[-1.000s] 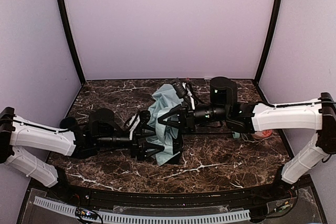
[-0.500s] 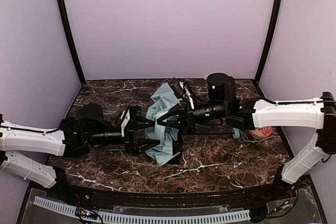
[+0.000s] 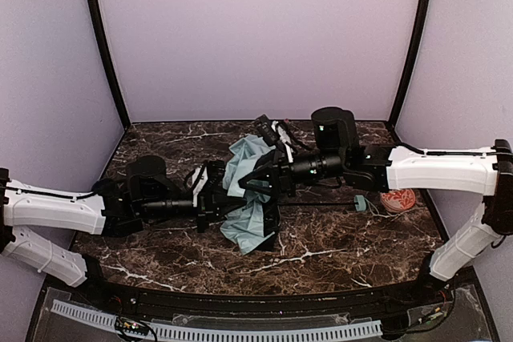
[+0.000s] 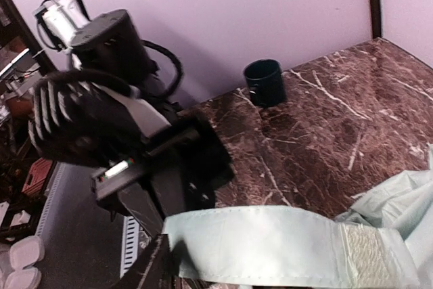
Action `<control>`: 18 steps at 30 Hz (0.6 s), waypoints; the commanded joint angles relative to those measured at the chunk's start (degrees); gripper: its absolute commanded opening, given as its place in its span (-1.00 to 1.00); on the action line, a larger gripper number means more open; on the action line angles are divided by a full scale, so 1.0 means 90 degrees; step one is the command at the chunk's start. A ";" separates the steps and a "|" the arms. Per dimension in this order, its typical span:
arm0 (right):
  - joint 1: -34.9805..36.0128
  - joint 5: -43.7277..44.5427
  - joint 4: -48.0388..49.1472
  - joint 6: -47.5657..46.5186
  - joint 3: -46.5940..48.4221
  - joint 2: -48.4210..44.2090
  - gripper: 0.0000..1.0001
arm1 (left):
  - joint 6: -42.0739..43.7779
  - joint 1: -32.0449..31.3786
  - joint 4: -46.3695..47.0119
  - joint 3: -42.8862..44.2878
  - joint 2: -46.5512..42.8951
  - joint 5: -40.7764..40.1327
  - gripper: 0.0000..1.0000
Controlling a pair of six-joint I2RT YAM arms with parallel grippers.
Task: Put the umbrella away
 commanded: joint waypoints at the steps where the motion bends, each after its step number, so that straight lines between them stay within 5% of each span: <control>1: -0.0095 0.1448 -0.0552 -0.0190 -0.0380 -0.0734 -0.04 | 0.0061 -0.0006 -0.0273 0.0356 -0.0538 -0.1100 -1.00; 10: -0.0273 0.4118 -0.0179 0.1588 -0.1473 -0.0812 0.47 | 0.0515 -0.0002 -0.0580 0.1100 -0.0594 -0.1263 -1.00; 15: -0.0401 0.3357 0.0101 0.2302 -0.1144 0.0113 0.56 | 0.0537 -0.0002 -0.0576 0.1193 -0.0574 -0.1176 -1.00; 18: -0.0450 0.2885 0.0207 0.2249 -0.0880 0.0657 0.26 | 0.0518 -0.0002 -0.0621 0.1286 -0.0663 -0.1250 -1.00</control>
